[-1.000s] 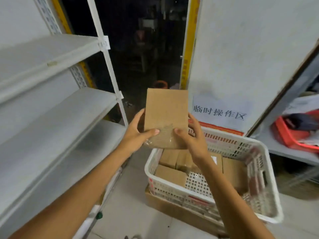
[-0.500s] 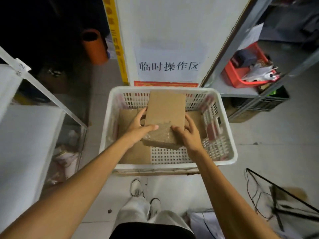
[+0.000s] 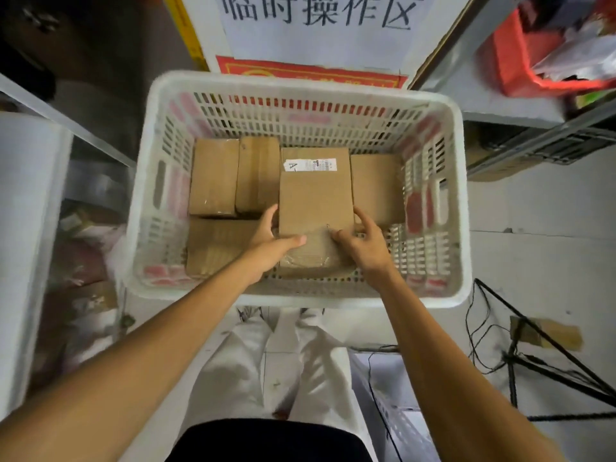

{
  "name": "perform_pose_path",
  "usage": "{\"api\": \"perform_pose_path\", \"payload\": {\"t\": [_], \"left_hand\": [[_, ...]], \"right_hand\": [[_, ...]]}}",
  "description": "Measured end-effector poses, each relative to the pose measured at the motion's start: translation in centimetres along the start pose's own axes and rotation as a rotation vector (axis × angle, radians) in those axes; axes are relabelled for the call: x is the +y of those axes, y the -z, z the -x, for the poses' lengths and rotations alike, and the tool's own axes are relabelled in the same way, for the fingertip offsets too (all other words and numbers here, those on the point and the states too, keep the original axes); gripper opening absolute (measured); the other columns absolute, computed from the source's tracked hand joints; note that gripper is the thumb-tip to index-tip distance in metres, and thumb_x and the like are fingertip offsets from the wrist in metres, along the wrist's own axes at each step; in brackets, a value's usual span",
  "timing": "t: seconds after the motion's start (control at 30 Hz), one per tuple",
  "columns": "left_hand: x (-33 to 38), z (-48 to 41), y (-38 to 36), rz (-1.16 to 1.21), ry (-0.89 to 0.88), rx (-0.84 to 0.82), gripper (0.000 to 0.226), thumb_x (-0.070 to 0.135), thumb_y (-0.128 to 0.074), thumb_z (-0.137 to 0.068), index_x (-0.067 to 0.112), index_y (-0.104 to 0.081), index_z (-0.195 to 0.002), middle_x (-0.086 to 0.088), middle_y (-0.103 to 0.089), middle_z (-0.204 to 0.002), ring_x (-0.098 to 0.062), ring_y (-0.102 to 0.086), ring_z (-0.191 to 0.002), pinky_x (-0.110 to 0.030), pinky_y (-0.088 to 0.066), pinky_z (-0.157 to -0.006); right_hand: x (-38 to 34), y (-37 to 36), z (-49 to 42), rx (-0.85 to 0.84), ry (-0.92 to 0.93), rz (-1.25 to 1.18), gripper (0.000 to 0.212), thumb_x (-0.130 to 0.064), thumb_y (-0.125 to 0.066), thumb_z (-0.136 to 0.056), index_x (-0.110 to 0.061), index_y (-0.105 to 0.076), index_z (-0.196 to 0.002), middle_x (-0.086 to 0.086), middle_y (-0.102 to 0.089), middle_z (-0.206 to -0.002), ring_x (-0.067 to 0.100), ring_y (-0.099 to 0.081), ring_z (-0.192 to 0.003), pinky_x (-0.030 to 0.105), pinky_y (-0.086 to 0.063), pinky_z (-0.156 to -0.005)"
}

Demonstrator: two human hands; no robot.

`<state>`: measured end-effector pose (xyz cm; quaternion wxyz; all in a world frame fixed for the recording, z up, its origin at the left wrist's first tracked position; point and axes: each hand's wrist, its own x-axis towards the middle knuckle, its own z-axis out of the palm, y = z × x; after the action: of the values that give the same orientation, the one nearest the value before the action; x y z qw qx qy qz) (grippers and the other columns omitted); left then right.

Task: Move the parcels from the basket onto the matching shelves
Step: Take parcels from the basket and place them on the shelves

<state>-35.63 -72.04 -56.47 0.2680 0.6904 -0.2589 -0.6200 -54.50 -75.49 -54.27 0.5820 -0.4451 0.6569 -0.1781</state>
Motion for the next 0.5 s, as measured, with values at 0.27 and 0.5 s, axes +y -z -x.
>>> {"api": "perform_pose_path", "payload": {"t": [0.27,0.5], "left_hand": [[-3.3,-4.0,-4.5,0.025,0.159,0.074,0.089,0.011,-0.077,-0.076,0.024,-0.022,-0.145,0.006,-0.051,-0.124,-0.010,-0.050,-0.103,-0.026,-0.045,-0.080],[-5.0,-8.2,-4.6,-0.092,0.201,0.098,0.091,0.008,-0.077,-0.075,0.023,-0.021,-0.145,0.009,-0.043,-0.117,-0.011,-0.045,-0.109,-0.022,-0.042,-0.078]], "right_hand": [[3.9,2.4,-6.0,-0.163,-0.077,0.213,0.073,-0.026,-0.074,-0.084,-0.018,-0.035,-0.146,0.009,-0.051,-0.138,0.025,-0.054,-0.117,0.034,-0.049,-0.096],[6.9,0.6,-9.8,-0.208,-0.111,0.286,0.074,-0.016,-0.074,-0.083,-0.011,-0.032,-0.143,0.012,-0.049,-0.136,0.019,-0.052,-0.115,0.016,-0.049,-0.086]]}}
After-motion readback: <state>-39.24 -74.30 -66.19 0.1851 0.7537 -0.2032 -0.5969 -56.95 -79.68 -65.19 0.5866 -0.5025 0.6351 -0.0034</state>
